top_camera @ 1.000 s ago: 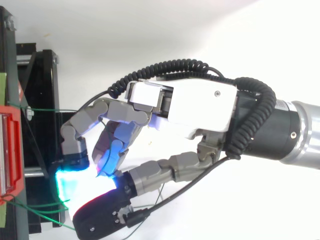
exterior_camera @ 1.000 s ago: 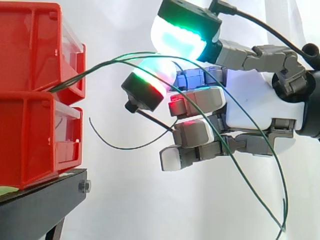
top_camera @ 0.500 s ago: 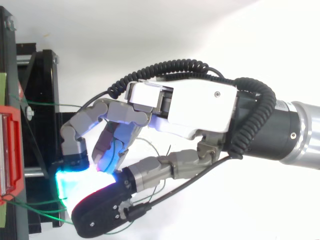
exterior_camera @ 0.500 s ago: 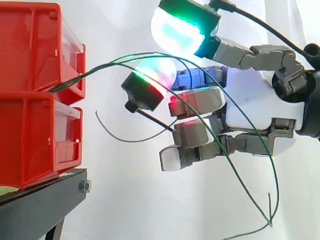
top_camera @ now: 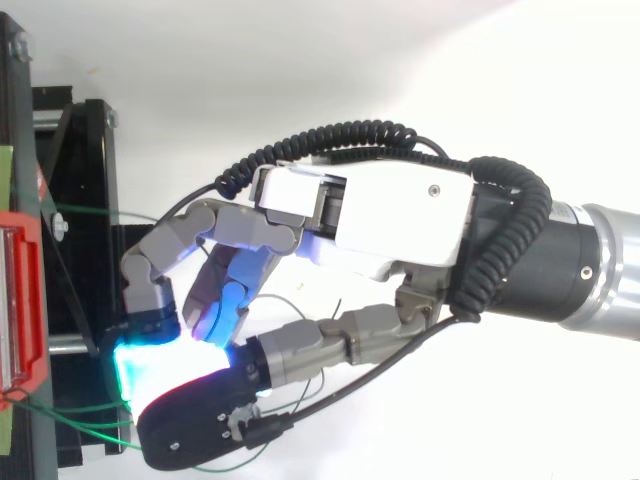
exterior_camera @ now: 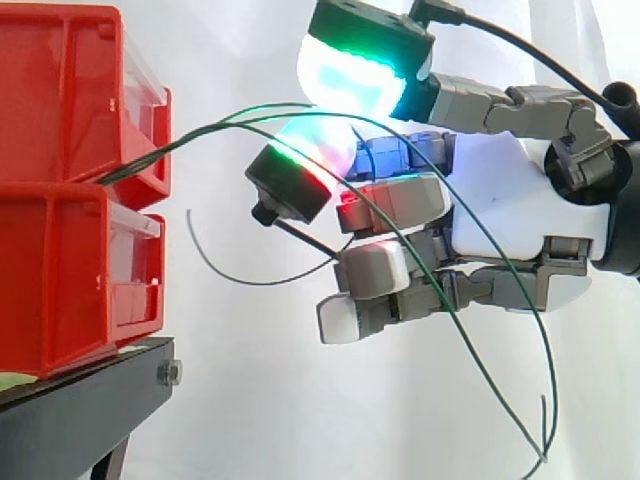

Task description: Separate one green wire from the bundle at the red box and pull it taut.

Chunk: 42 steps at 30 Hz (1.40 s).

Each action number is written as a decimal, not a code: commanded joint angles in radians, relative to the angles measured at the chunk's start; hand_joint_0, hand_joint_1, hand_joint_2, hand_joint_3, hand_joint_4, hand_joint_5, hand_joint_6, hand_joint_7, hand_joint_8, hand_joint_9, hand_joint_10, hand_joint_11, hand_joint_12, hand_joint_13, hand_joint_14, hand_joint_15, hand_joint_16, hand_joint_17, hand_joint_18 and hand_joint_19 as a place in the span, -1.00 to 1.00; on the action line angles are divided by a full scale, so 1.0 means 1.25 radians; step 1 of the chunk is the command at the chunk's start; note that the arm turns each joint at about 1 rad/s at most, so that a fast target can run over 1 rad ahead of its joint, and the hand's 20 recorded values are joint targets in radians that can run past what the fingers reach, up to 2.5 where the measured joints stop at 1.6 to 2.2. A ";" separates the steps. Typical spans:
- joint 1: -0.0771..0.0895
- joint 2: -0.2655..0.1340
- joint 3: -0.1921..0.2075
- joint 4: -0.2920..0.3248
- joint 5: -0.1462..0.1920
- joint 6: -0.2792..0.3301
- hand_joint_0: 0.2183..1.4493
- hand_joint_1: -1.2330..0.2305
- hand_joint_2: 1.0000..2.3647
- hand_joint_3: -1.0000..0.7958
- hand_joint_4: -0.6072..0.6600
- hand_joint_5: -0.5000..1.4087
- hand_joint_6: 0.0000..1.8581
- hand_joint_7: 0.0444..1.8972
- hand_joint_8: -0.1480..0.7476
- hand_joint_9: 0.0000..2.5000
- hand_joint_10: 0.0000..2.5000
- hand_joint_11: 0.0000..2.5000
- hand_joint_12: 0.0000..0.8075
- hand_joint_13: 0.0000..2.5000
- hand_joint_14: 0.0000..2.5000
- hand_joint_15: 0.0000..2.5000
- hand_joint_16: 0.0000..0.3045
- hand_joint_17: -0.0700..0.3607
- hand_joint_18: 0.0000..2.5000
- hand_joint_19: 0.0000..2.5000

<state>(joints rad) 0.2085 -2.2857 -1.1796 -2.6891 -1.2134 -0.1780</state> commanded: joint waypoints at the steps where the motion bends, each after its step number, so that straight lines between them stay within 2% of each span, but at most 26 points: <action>1: 0.000 0.000 0.000 0.000 0.000 0.000 -0.39 -0.25 -0.96 0.01 -0.01 -0.65 -0.02 0.12 -0.10 -0.03 -0.99 0.18 -0.07 -0.25 -0.98 -0.35 -0.67 -0.14 -0.43 -0.56; 3: 0.000 0.000 0.000 0.000 0.000 0.000 -0.39 -0.26 -0.96 0.01 -0.04 -0.64 -0.02 0.13 -0.10 -0.06 -0.98 0.11 -0.09 -0.31 -0.98 -0.41 -0.67 -0.16 -0.47 -0.58; 7: 0.000 0.000 0.000 0.000 0.000 -0.001 -0.39 -0.28 -0.96 0.01 -0.10 -0.64 -0.03 0.13 -0.07 -0.18 -0.98 -0.22 -0.12 -0.47 -0.98 -0.60 -0.69 -0.18 -0.57 -0.64; 12: 0.000 0.000 0.000 0.000 0.000 -0.006 -0.40 -0.31 -0.97 0.00 -0.17 -0.63 -0.04 0.11 -0.15 -0.38 -0.99 -0.61 -0.17 -0.65 -0.99 -0.80 -0.70 -0.19 -0.72 -0.76; 18: 0.000 0.000 0.000 0.000 -0.001 -0.009 -0.40 -0.33 -0.97 0.00 -0.24 -0.63 -0.07 0.19 -0.21 -0.58 -1.00 -0.88 -0.22 -0.79 -1.00 -0.91 -0.70 -0.19 -0.87 -0.88; 23: -0.001 0.000 0.000 0.000 -0.001 -0.010 -0.40 -0.34 -0.97 -0.03 -0.27 -0.63 -0.08 0.21 -0.23 -0.68 -1.00 -0.99 -0.21 -0.81 -1.00 -0.92 -0.69 -0.18 -0.90 -0.91; 31: -0.005 0.000 -0.001 -0.017 -0.002 -0.009 -0.40 -0.35 -0.97 -0.04 -0.32 -0.63 -0.08 0.20 -0.28 -0.77 -1.00 -1.00 -0.21 -0.86 -1.00 -0.93 -0.68 -0.17 -0.96 -0.92; 34: -0.008 0.001 0.000 -0.047 -0.005 0.000 -0.40 -0.35 -0.97 -0.04 -0.30 -0.63 -0.08 0.19 -0.28 -0.77 -1.00 -1.00 -0.21 -0.86 -1.00 -0.93 -0.68 -0.17 -0.97 -0.92; 35: -0.008 0.009 0.000 -0.091 -0.016 0.000 -0.39 -0.35 -0.97 -0.05 -0.28 -0.63 -0.08 0.19 -0.28 -0.77 -1.00 -1.00 -0.20 -0.86 -1.00 -0.93 -0.68 -0.17 -0.96 -0.91; 36: -0.008 0.010 0.000 -0.106 -0.021 0.000 -0.39 -0.35 -0.97 -0.05 -0.28 -0.63 -0.08 0.19 -0.27 -0.76 -1.00 -1.00 -0.20 -0.85 -1.00 -0.93 -0.68 -0.17 -0.96 -0.90; 37: -0.008 0.015 0.000 -0.156 -0.042 0.000 -0.40 -0.35 -0.97 -0.06 -0.26 -0.63 -0.08 0.18 -0.25 -0.74 -1.00 -1.00 -0.19 -0.84 -1.00 -0.92 -0.68 -0.17 -0.95 -0.90; 38: -0.010 0.018 -0.001 -0.175 -0.049 0.000 -0.39 -0.35 -0.97 -0.06 -0.25 -0.63 -0.09 0.20 -0.23 -0.72 -1.00 -1.00 -0.19 -0.82 -1.00 -0.92 -0.68 -0.17 -0.91 -0.89; 40: -0.015 0.039 -0.001 -0.238 -0.070 0.004 -0.39 -0.35 -0.97 -0.06 -0.24 -0.63 -0.09 0.20 -0.20 -0.68 -1.00 -0.96 -0.17 -0.79 -1.00 -0.90 -0.68 -0.16 -0.89 -0.88; 42: -0.021 0.063 -0.001 -0.290 -0.077 0.007 -0.39 -0.34 -0.97 -0.05 -0.23 -0.63 -0.09 0.20 -0.18 -0.65 -1.00 -0.93 -0.17 -0.77 -1.00 -0.89 -0.67 -0.16 -0.86 -0.87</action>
<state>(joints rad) 0.1912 -2.2418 -1.1806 -2.8913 -1.2861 -0.1740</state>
